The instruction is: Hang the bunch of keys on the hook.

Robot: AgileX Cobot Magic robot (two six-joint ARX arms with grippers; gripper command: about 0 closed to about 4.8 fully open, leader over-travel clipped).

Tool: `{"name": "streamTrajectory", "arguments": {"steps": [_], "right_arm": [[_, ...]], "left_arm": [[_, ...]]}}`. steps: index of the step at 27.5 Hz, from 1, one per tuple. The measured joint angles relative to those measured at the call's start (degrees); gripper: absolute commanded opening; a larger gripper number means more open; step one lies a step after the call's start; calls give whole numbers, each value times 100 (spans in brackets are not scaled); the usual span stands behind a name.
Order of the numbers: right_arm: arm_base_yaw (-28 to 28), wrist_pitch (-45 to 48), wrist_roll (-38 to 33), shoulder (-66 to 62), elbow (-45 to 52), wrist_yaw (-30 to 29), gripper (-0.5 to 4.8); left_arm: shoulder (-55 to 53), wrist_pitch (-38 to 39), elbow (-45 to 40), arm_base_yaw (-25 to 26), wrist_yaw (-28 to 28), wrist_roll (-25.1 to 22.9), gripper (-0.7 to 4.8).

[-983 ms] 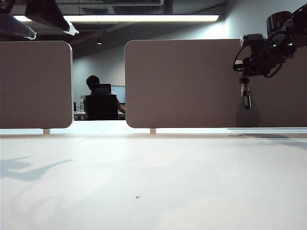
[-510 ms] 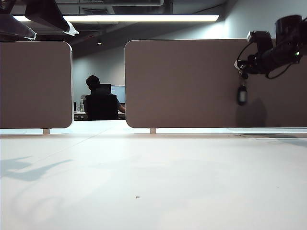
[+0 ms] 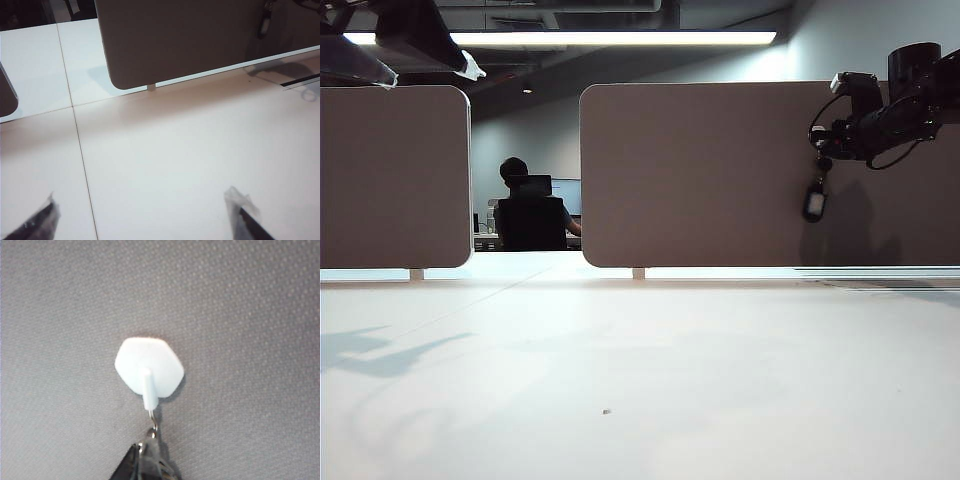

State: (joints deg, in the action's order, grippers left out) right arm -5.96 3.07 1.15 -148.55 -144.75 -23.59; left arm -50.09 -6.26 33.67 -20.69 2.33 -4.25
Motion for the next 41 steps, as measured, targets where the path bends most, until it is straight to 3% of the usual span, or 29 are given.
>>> {"name": "streamTrajectory", "arguments": {"steps": [19,41], "right_arm": [[417,-302,186,-11,2,98,-3],[120,-734,326,260,-28,26,-3]], "left_arm": [[-90,46,0,0,0,0,479],[-98,98,0,-2,0,-2,479]]}}
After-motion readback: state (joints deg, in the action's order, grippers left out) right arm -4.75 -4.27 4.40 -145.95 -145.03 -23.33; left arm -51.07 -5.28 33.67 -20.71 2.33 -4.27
